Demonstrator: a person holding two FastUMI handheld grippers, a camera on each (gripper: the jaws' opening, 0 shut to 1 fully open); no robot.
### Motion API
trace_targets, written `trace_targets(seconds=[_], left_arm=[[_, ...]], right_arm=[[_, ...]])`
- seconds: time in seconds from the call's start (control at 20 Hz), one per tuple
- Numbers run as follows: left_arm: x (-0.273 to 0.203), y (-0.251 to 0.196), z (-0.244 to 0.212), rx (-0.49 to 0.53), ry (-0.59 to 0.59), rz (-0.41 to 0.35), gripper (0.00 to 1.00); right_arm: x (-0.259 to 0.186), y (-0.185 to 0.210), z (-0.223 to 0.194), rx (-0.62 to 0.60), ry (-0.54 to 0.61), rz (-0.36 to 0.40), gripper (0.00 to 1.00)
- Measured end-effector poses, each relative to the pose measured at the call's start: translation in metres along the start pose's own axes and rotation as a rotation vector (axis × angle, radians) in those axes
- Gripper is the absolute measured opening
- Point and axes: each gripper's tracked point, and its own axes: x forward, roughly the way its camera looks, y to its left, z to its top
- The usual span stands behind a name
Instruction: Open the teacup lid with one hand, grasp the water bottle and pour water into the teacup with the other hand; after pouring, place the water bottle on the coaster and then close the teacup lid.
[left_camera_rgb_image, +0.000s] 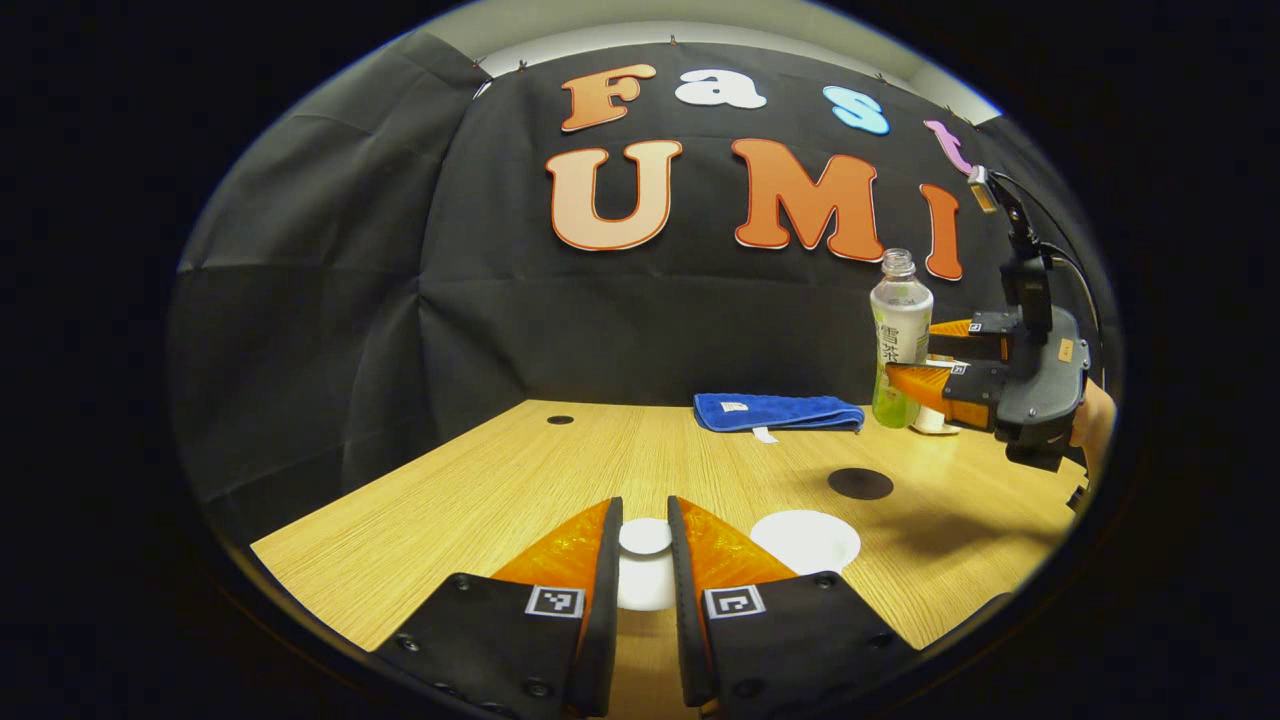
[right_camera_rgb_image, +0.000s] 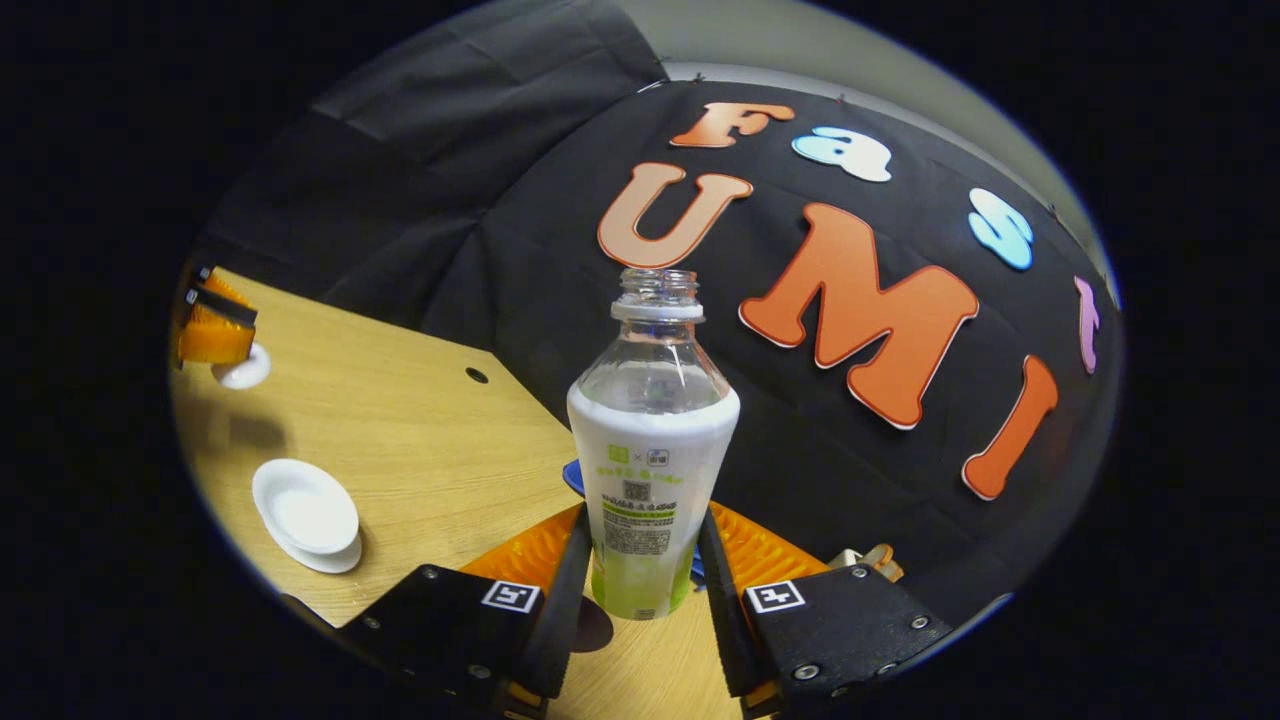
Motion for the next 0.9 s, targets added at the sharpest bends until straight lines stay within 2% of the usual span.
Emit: trace_targets(seconds=[0.2,0.25,0.45,0.8,0.85,0.9], left_arm=[[0.001,-0.008,-0.002,0.001,0.002,-0.009,0.29],[0.001,-0.011,-0.003,0.003,0.006,-0.013,0.3],[0.002,-0.019,-0.004,-0.003,0.011,-0.028,0.3],[0.004,-0.028,-0.005,0.006,0.023,-0.042,0.3],[0.004,-0.028,-0.004,0.007,0.023,-0.041,0.3],[0.004,-0.029,-0.005,0.009,0.024,-0.04,0.3]], right_arm=[[0.012,-0.007,-0.024,0.205,0.035,0.027,0.63],[0.015,-0.007,-0.03,0.251,0.051,0.034,0.6],[0.02,0.0,-0.042,0.363,0.113,0.062,0.6],[0.033,0.013,-0.086,0.404,0.206,0.067,0.61],[0.034,0.015,-0.091,0.414,0.219,0.072,0.58],[0.036,0.018,-0.096,0.426,0.233,0.078,0.61]])
